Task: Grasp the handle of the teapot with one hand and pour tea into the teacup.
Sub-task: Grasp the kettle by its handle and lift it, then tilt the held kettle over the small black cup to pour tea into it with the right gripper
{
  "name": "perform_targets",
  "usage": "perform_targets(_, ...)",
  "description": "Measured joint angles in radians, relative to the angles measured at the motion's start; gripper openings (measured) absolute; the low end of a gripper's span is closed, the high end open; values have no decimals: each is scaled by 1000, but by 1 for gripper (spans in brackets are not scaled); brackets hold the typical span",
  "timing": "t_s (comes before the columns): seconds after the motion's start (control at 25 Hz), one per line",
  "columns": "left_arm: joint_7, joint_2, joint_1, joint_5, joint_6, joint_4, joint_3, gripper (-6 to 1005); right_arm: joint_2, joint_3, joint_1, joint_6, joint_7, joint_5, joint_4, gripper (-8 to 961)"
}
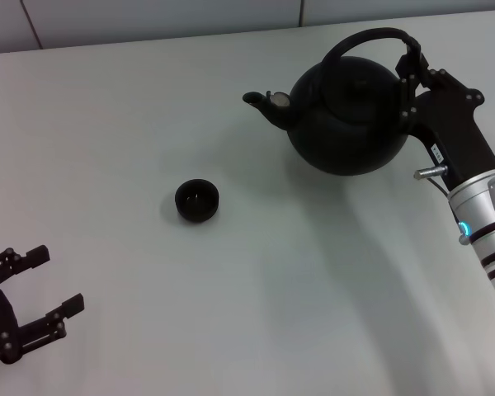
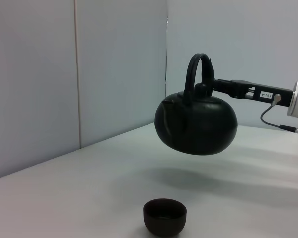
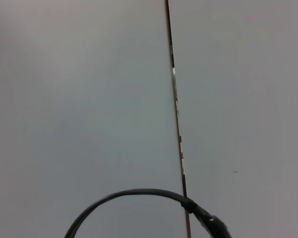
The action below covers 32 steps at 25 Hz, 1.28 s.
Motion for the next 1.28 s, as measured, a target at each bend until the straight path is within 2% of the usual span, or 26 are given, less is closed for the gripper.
perform_targets(0.24, 0, 0, -2, 0, -5, -8, 0, 805, -3, -2, 9, -1, 27, -7, -24, 88)
perform_targets(0.36, 0, -1, -3, 0, -7, -11, 0, 805, -9, -8, 23, -1, 135, -56, -86, 88)
perform_targets(0.44, 1, -1, -3, 0, -7, -19, 0, 805, -11, -9, 43, 1, 249, -124, -160, 88)
perform_targets(0.48, 5, -1, -3, -1, -7, -29, -1, 805, -5, -11, 73, 6, 396, -200, -271, 88)
perform_targets(0.52, 5, -1, -3, -1, -7, -29, -1, 805, -5, -11, 73, 6, 396, -200, -271, 88)
perform_targets(0.68, 12, -2, -3, -8, -8, -53, -2, 805, 20, -21, 166, 31, 677, -389, -506, 88)
perform_targets(0.76, 19, -1, -2, -14, -9, -64, -2, 805, 19, -31, 184, 35, 697, -410, -524, 88)
perform_targets(0.8, 24, -1, -1, -16, -10, -68, -2, 805, 17, -69, 215, 44, 724, -432, -546, 88)
perform_targets(0.84, 24, -1, -1, -16, -10, -68, -2, 805, 17, -69, 215, 44, 724, -432, -546, 88)
perform_targets(0.88, 31, -1, 1, -19, -11, -74, -2, 805, 17, -123, 244, 59, 756, -437, -573, 88)
perform_targets(1.0, 36, -2, 3, -22, -11, -81, -2, 805, 20, -163, 267, 77, 772, -438, -592, 88)
perform_targets(1.28, 38, -2, 6, -25, -11, -85, -2, 805, 20, -185, 298, 112, 774, -435, -597, 87)
